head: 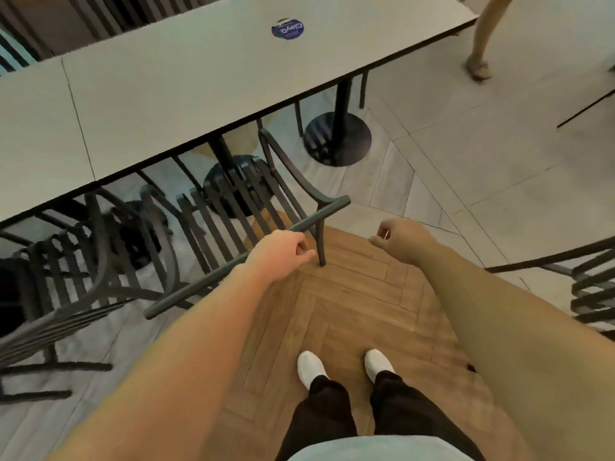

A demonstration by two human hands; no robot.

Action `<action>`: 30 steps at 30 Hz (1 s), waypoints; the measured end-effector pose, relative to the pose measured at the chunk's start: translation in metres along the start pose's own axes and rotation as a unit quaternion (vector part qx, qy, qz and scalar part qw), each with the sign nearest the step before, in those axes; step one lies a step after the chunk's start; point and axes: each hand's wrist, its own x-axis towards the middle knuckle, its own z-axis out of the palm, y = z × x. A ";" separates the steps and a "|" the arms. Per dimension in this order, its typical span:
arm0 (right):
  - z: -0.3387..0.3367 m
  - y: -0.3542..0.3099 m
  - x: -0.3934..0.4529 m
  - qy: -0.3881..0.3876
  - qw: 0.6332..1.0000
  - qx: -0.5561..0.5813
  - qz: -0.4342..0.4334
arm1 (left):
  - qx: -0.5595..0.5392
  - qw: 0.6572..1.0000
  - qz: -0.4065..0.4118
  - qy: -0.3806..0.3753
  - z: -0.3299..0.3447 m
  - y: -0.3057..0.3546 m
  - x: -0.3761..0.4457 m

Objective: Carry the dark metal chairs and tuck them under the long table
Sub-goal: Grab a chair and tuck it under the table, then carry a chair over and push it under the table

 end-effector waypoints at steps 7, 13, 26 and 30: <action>0.006 0.094 -0.051 0.008 0.994 0.065 0.092 | 0.058 0.994 0.074 -0.062 0.020 0.078 0.028; 0.010 0.173 -0.097 0.025 0.982 0.105 0.156 | 0.099 0.982 0.129 -0.101 0.040 0.158 0.047; -0.005 0.320 -0.175 0.086 0.952 0.154 0.249 | 0.121 0.952 0.240 -0.144 0.090 0.331 0.078; -0.003 0.353 -0.192 0.118 0.936 0.176 0.281 | 0.149 0.937 0.274 -0.159 0.108 0.372 0.093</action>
